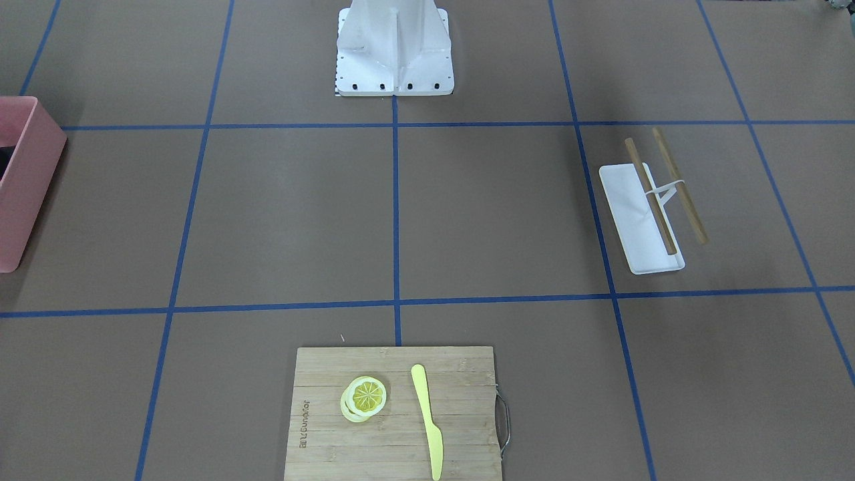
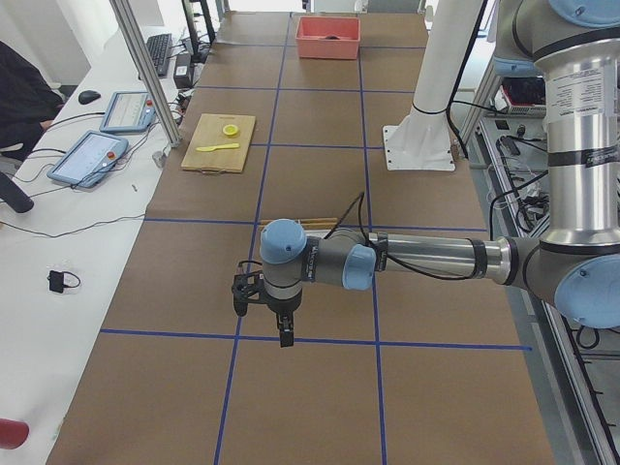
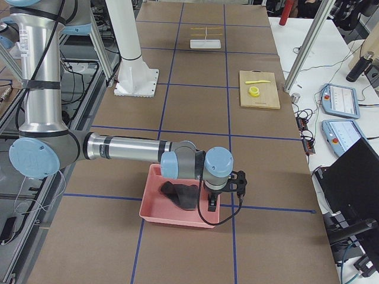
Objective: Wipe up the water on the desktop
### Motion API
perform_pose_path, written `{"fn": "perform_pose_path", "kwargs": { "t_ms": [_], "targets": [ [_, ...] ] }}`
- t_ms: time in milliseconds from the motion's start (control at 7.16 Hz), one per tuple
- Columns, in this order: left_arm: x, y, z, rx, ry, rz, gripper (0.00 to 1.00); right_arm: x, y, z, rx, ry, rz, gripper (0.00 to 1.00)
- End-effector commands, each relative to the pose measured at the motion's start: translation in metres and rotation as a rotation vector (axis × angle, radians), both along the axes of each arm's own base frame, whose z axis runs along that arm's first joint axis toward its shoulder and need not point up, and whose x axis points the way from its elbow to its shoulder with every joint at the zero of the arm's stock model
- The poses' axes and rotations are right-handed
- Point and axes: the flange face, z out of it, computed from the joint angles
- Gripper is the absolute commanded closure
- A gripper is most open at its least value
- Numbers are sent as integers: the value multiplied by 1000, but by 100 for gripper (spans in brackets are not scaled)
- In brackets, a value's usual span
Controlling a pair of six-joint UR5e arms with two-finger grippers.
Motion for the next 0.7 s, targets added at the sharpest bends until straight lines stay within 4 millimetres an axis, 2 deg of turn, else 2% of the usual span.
{"fn": "perform_pose_path", "kwargs": {
  "t_ms": [0,559],
  "targets": [
    [0,0,-1,0,0,-2,2,0,-1,-1,0,0,1,0],
    [0,0,-5,8,2,-4,2,0,-3,-4,6,0,2,0]
  ]
}}
